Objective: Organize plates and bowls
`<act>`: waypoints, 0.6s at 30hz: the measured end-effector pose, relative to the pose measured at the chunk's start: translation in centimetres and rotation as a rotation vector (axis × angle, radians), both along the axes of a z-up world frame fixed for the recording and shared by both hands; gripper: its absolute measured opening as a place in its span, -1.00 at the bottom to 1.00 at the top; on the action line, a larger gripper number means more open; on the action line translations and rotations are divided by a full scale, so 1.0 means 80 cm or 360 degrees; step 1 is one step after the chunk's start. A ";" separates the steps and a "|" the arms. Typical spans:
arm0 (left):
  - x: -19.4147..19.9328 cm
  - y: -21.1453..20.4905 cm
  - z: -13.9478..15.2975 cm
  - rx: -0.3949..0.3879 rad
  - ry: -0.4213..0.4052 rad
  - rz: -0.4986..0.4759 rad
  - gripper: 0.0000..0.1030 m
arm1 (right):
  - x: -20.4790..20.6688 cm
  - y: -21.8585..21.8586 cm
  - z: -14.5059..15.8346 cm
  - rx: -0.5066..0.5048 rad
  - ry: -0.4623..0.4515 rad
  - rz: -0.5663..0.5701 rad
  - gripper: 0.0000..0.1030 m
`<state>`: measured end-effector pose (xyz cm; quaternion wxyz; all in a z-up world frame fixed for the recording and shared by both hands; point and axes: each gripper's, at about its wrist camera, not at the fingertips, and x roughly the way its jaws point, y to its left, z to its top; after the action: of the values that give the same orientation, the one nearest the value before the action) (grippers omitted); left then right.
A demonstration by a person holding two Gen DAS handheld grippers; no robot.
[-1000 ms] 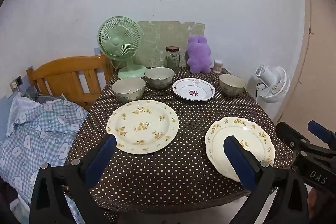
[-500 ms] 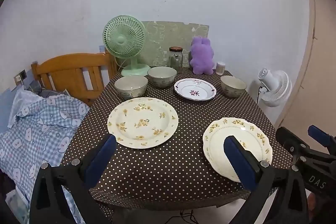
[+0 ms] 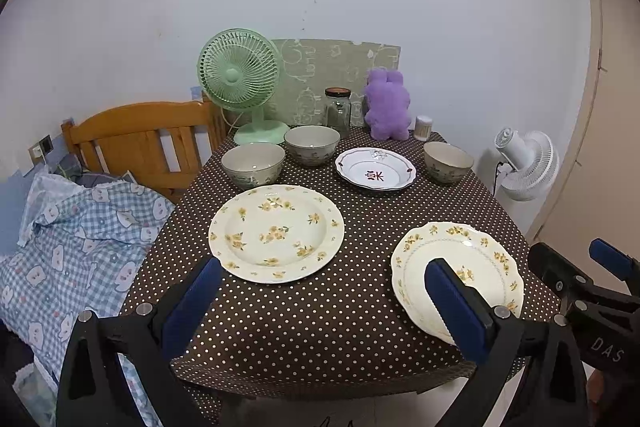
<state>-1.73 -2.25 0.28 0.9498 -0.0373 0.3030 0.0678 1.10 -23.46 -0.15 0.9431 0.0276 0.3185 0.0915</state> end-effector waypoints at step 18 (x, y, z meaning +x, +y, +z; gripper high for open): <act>-0.002 0.007 -0.002 0.0000 -0.0002 -0.0024 0.96 | 0.000 0.008 -0.004 0.0000 0.0032 -0.0011 1.00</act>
<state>-1.91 -1.71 0.10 0.9505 -0.0350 0.3027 0.0606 1.08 -22.86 -0.47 0.9402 0.0295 0.3278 0.0880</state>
